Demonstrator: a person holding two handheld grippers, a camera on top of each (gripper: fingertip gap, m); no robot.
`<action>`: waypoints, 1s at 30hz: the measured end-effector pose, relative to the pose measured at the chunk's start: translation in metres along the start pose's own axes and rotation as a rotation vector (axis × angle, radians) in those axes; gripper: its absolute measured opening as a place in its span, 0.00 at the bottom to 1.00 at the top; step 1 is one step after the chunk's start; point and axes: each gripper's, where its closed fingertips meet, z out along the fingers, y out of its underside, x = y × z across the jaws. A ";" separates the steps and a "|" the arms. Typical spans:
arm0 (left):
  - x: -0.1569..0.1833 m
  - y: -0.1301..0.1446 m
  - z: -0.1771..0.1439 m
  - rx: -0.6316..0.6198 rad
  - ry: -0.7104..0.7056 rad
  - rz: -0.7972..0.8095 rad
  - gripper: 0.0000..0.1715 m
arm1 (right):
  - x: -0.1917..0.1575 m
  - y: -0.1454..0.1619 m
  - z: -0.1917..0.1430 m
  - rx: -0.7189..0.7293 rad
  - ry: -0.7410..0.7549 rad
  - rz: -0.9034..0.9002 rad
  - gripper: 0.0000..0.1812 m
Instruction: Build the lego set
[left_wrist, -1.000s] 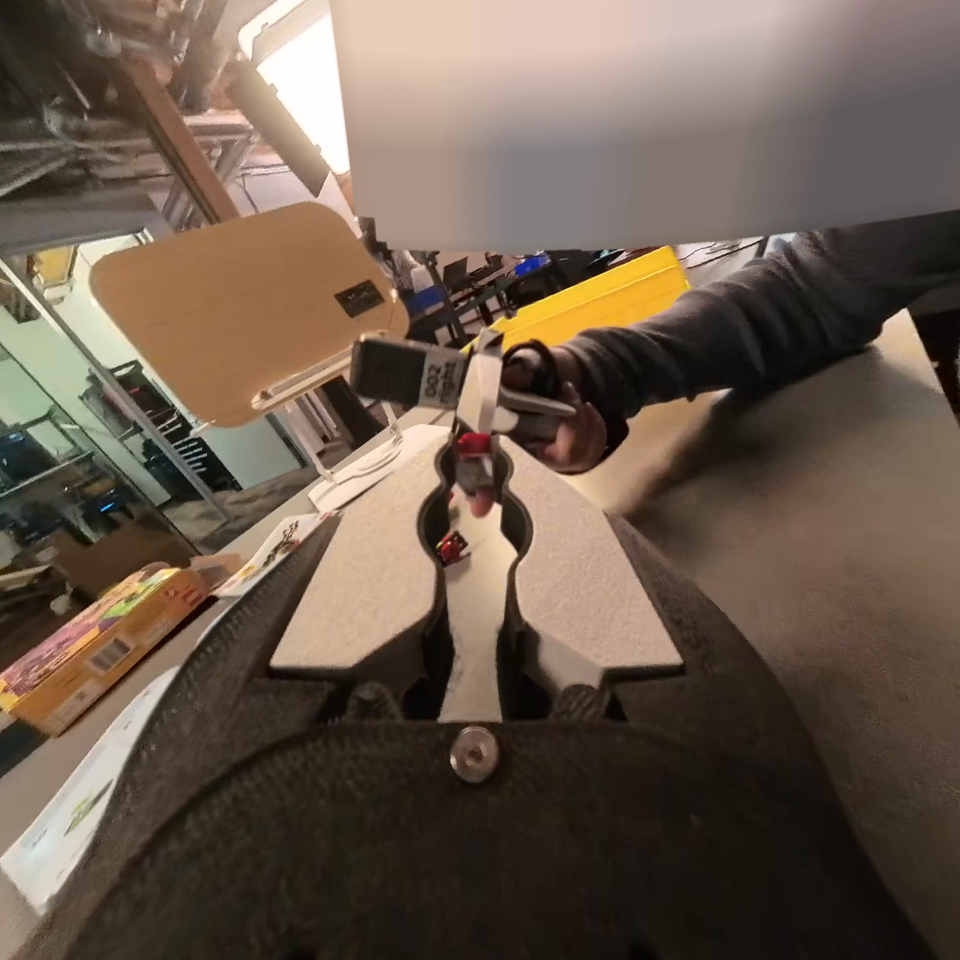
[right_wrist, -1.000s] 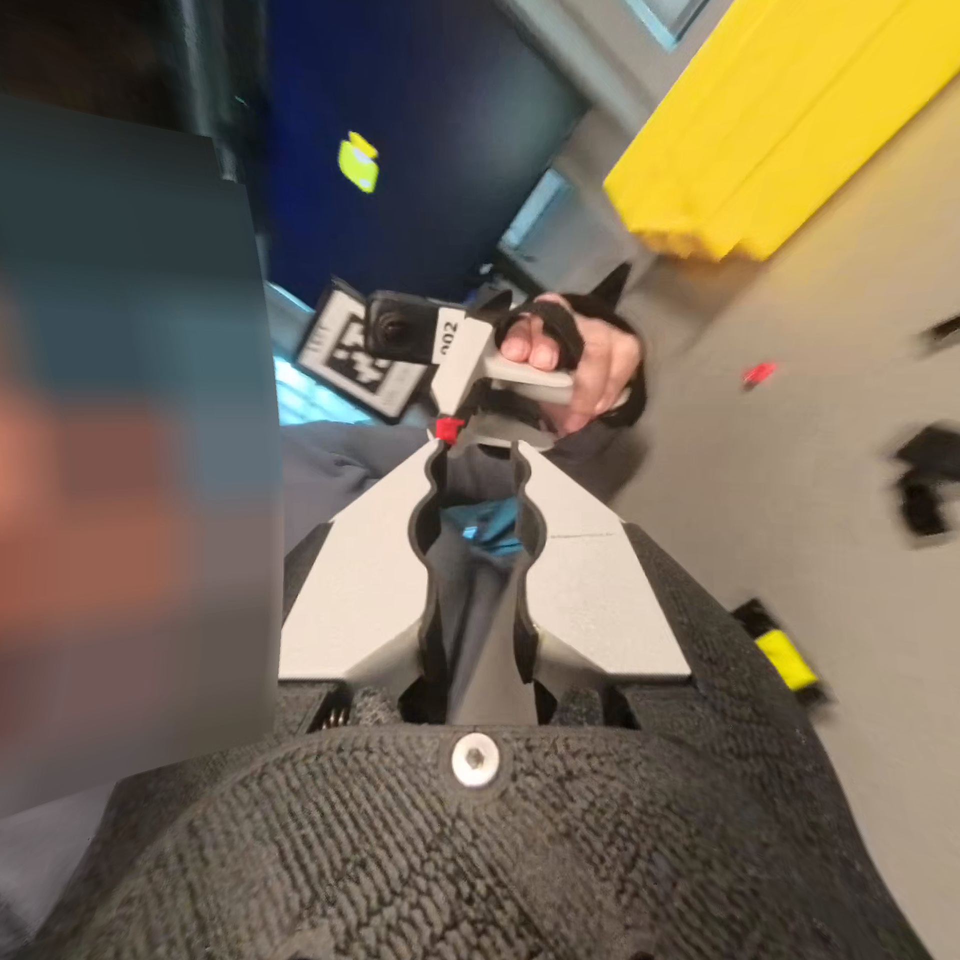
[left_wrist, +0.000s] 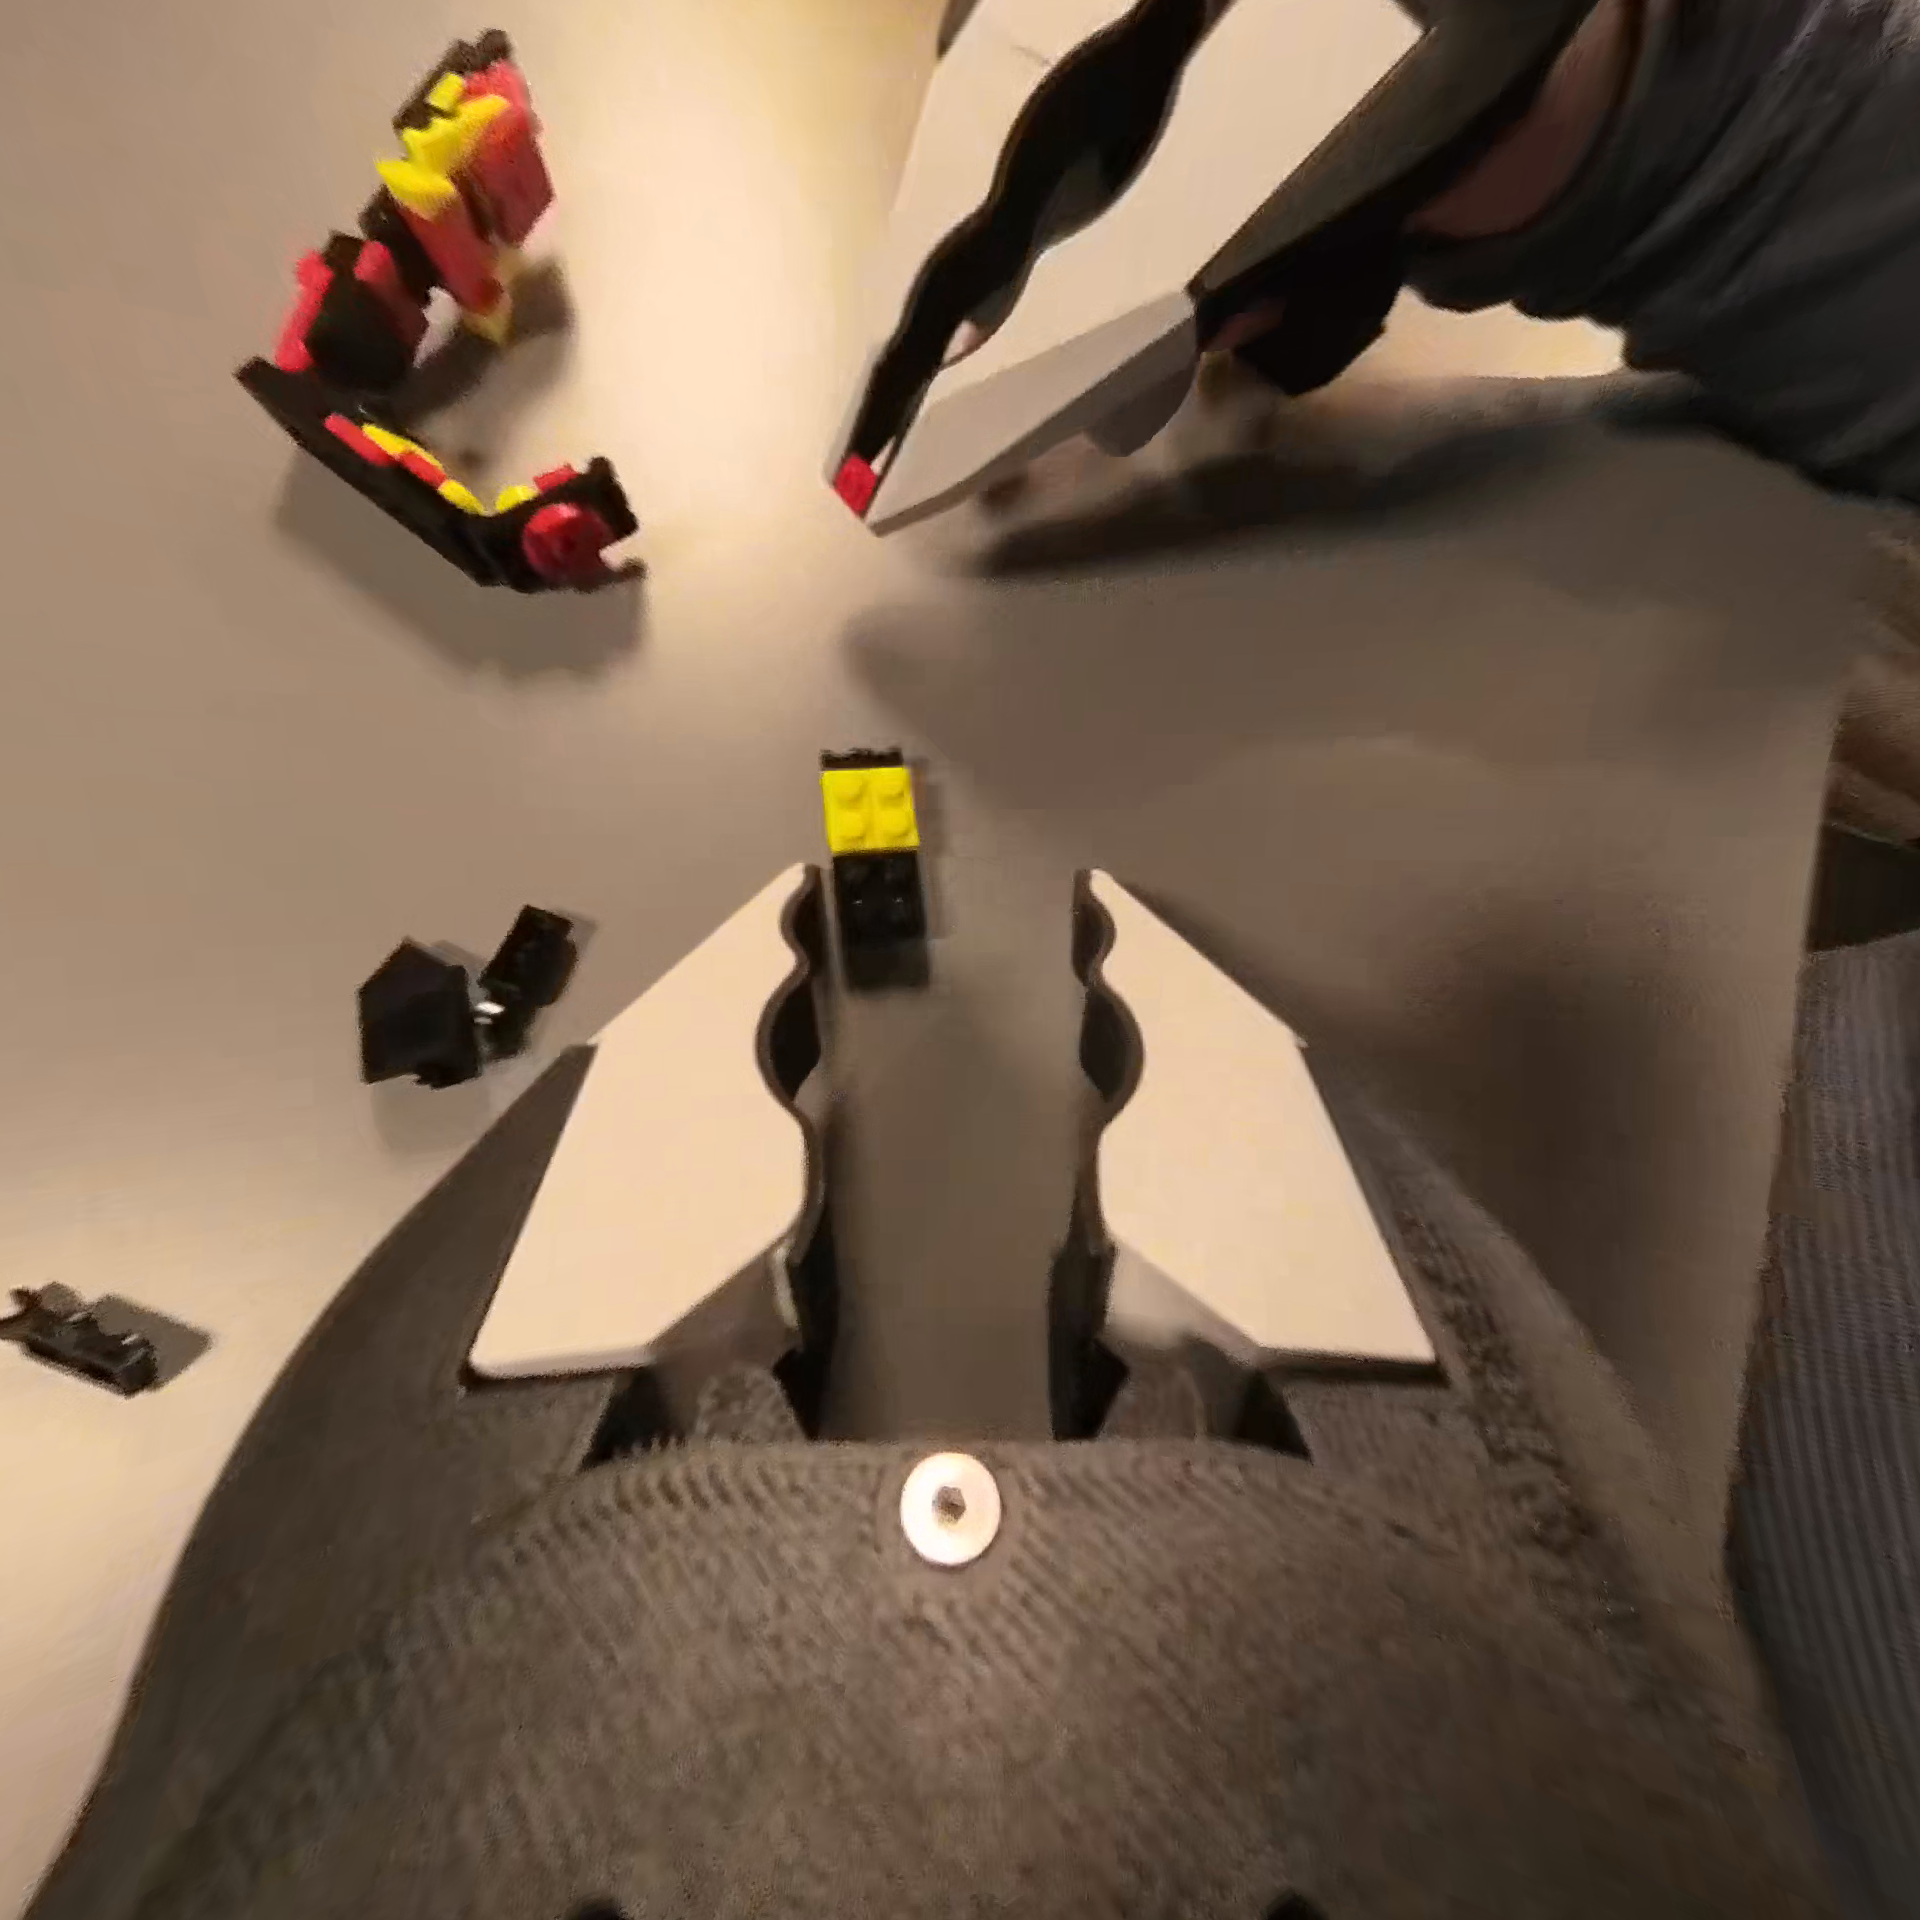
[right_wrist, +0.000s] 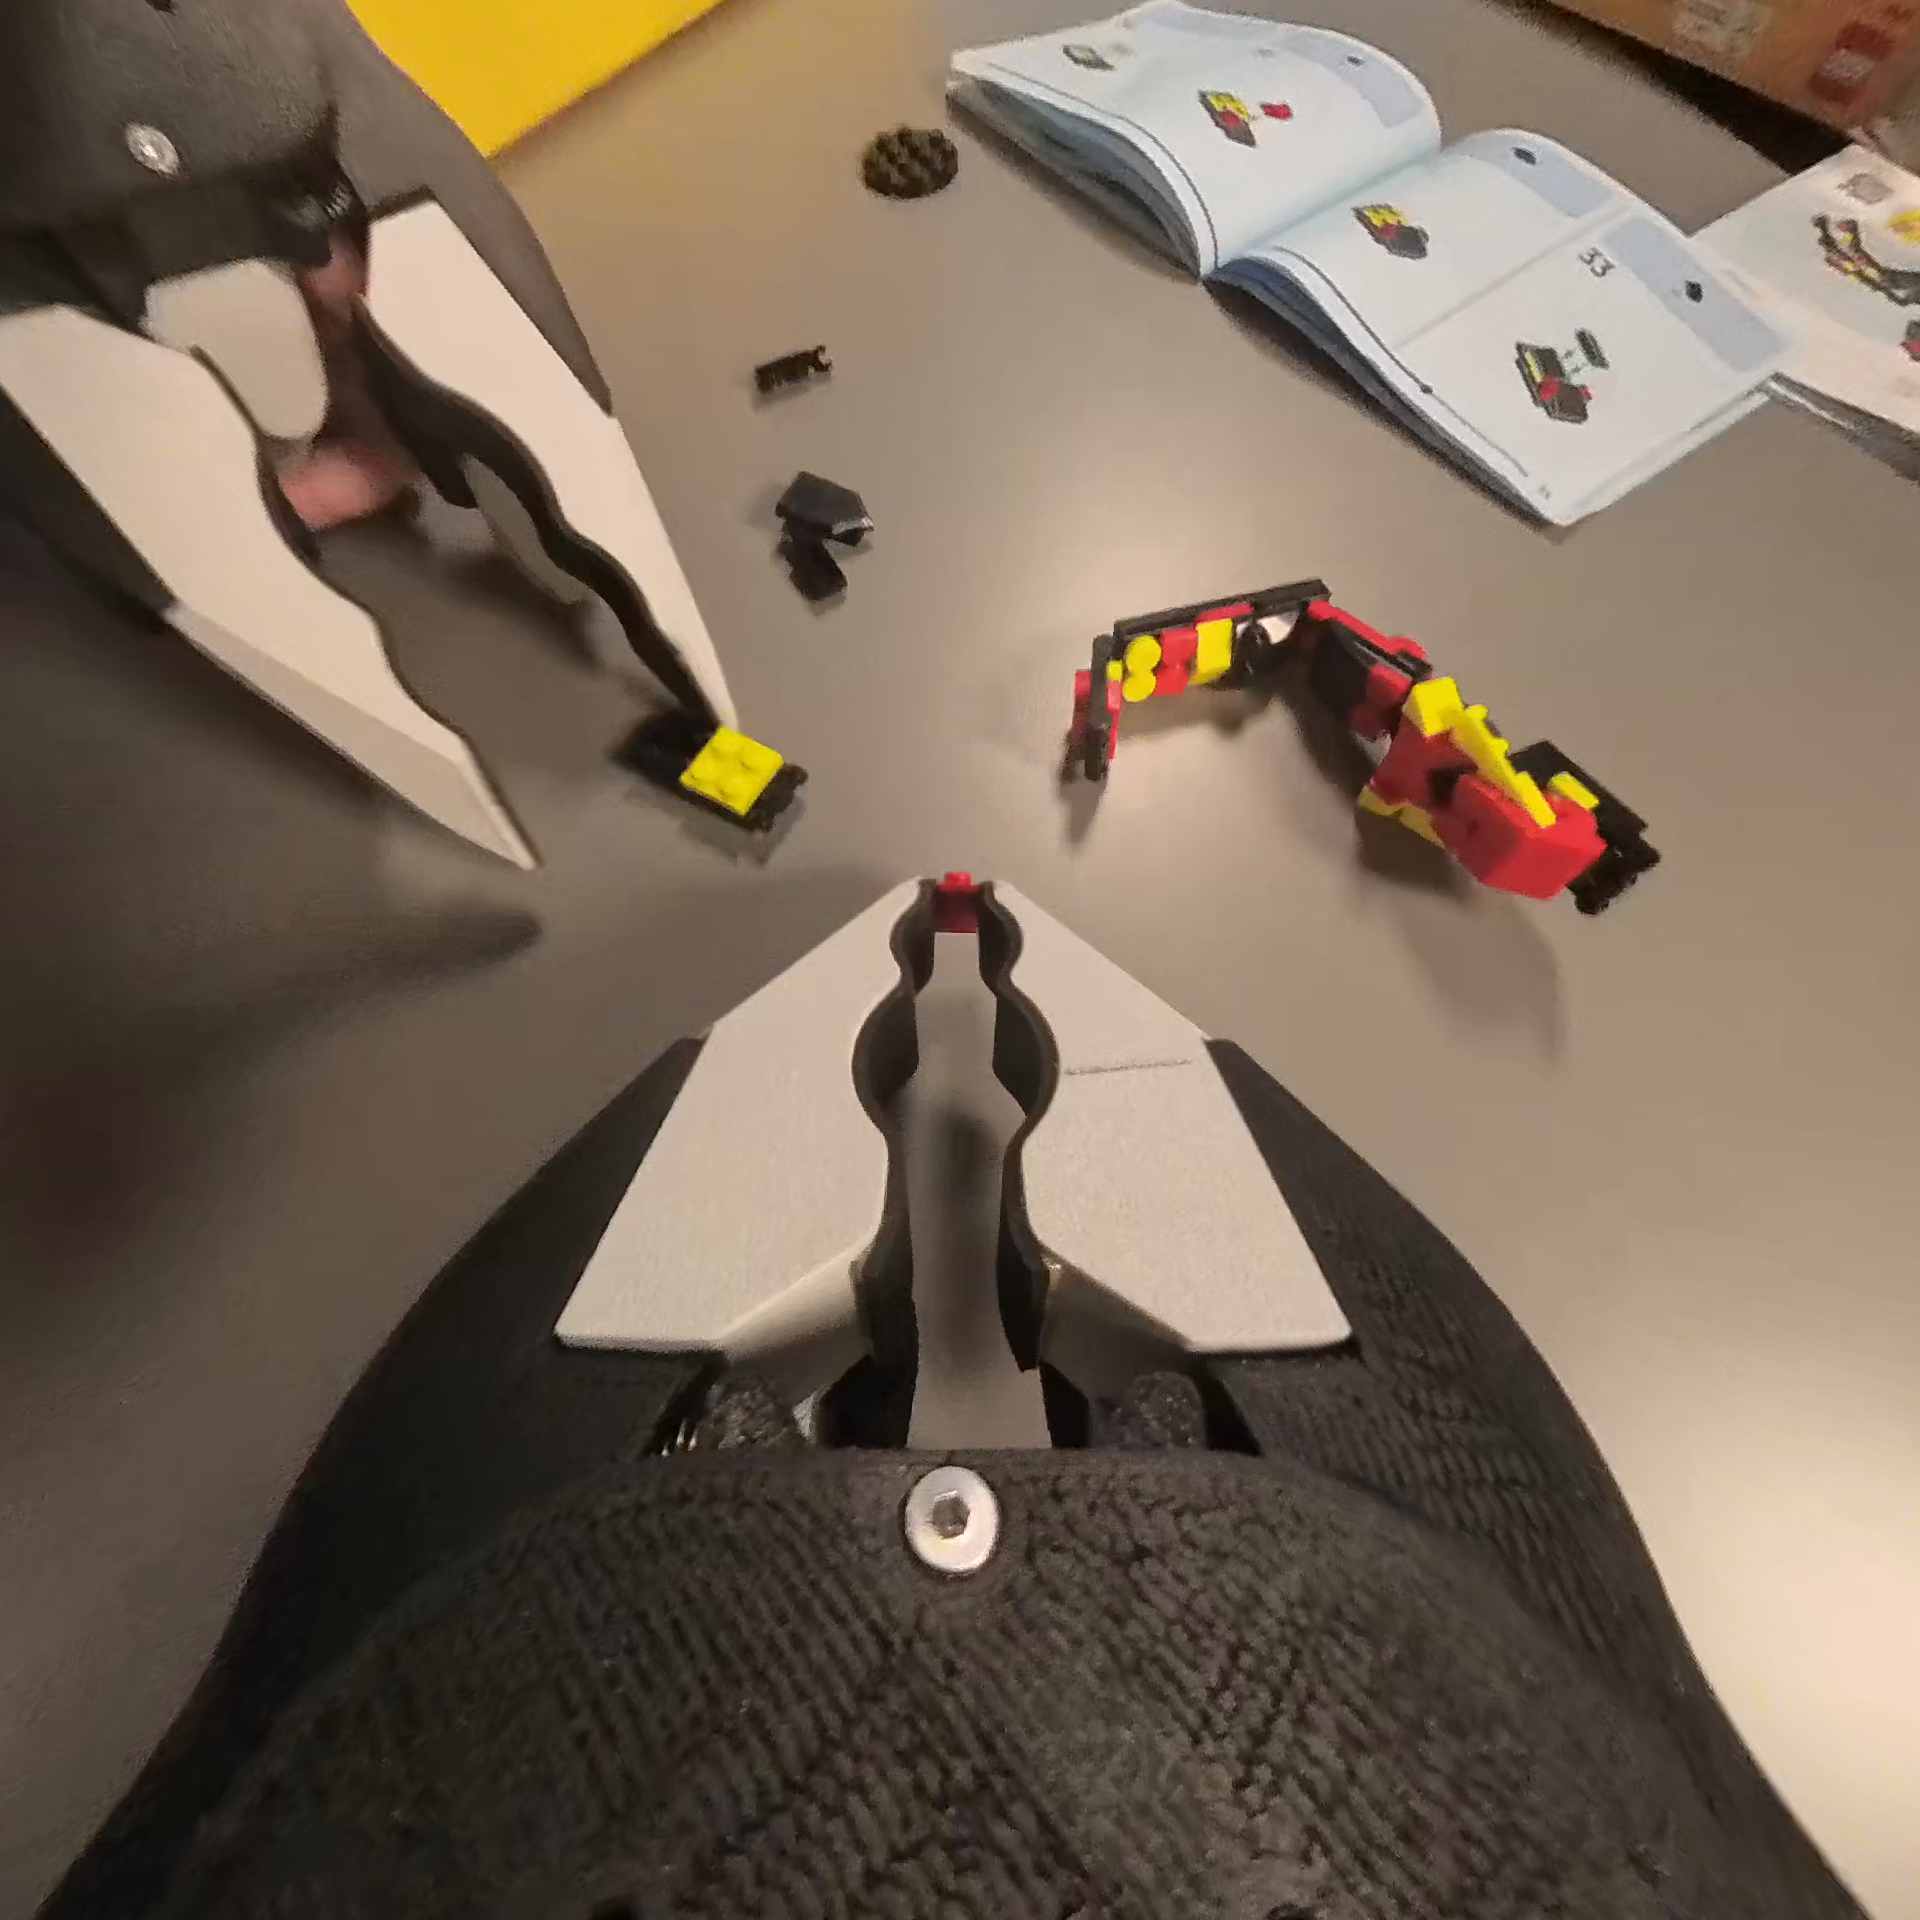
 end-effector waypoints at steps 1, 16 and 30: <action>0.007 -0.001 0.000 0.005 0.030 -0.008 0.28 | 0.000 0.003 -0.001 -0.005 0.012 -0.005 0.03; 0.011 -0.001 0.007 -0.020 -0.011 0.324 0.38 | -0.037 0.017 -0.007 -0.095 -0.093 -0.441 0.03; 0.006 -0.009 0.015 -0.052 0.173 0.571 0.11 | -0.033 0.029 -0.009 -0.305 -0.125 -0.277 0.03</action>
